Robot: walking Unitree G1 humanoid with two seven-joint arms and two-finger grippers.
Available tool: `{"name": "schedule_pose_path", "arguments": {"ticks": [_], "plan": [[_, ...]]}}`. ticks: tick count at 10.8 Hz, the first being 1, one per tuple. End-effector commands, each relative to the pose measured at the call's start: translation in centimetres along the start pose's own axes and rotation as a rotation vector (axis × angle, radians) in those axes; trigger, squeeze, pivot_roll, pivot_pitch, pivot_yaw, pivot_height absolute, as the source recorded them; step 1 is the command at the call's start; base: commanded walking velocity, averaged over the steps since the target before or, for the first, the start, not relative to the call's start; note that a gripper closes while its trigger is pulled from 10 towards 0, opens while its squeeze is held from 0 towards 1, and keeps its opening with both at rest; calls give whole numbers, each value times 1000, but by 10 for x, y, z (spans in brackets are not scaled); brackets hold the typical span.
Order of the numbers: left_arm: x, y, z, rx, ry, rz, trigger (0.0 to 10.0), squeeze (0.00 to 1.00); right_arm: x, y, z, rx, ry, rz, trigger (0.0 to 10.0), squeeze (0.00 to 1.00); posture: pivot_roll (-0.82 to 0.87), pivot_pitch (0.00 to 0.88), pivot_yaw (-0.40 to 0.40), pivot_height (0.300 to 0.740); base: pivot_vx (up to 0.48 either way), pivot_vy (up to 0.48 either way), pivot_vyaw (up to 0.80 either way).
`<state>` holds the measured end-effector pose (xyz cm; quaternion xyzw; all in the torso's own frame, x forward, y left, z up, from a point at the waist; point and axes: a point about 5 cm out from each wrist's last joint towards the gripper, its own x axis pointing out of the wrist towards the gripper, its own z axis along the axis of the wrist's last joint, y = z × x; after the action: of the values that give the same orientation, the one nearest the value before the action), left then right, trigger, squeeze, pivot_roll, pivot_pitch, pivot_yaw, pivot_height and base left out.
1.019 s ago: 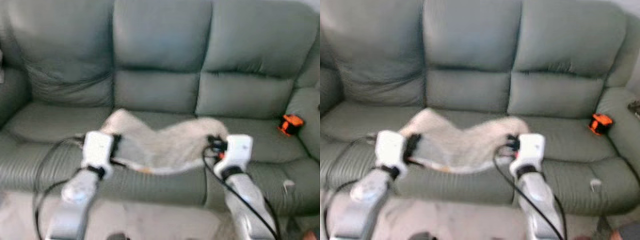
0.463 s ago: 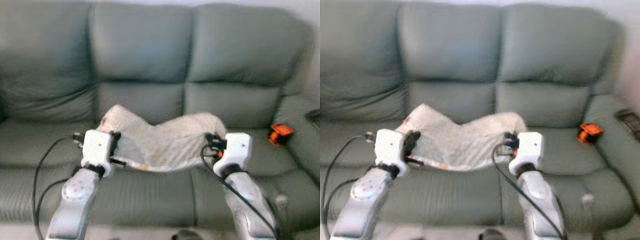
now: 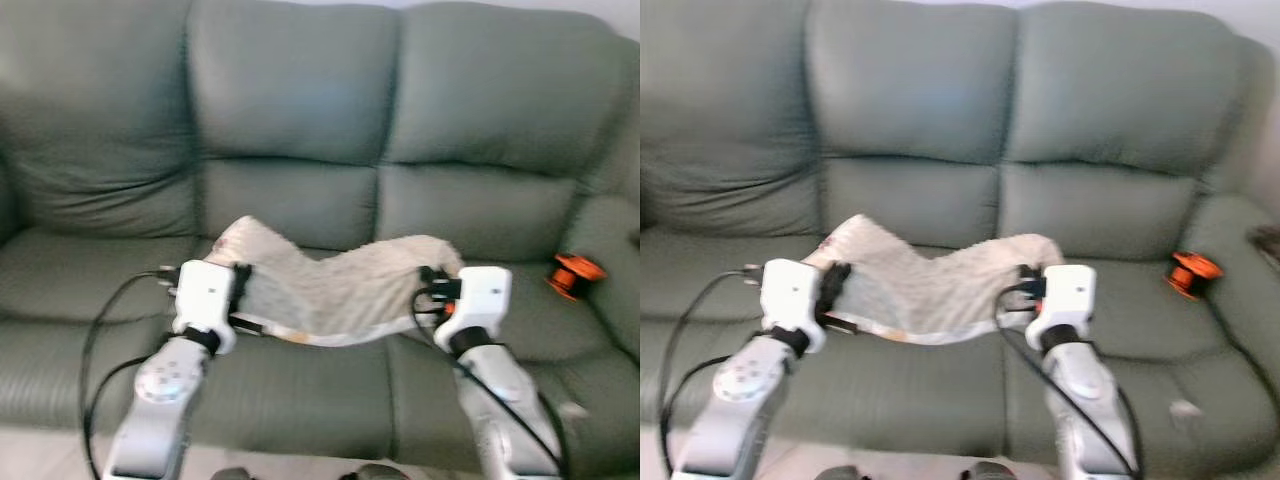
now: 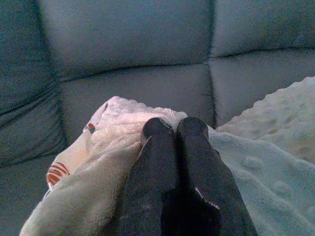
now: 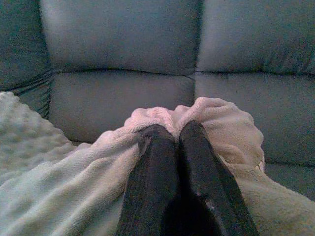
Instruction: Move the pillow to the sofa
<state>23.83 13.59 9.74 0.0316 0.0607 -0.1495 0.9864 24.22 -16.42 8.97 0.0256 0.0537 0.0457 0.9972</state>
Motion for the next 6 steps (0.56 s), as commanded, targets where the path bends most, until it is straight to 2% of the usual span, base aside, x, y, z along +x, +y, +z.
{"name": "schedule_pose_path", "arguments": {"ticks": [1, 4, 6], "plan": [[0, 4, 5, 23, -15, 15, 10000, 0, 3, 7, 5, 14, -17, 19, 10000, 0, -23, 0, -30, 740, 0, 480, 0], [2, 2, 8, 26, -22, 10, 10000, 0, 3, 7, 5, 18, -20, 20, 10000, 0, -20, 0, -28, 740, 0, 480, 0], [2, -2, 8, 73, -24, -12, 10000, 0, 3, 7, 5, 17, -21, 17, 10000, 0, -20, 0, -28, 740, 0, 0, 0]]}}
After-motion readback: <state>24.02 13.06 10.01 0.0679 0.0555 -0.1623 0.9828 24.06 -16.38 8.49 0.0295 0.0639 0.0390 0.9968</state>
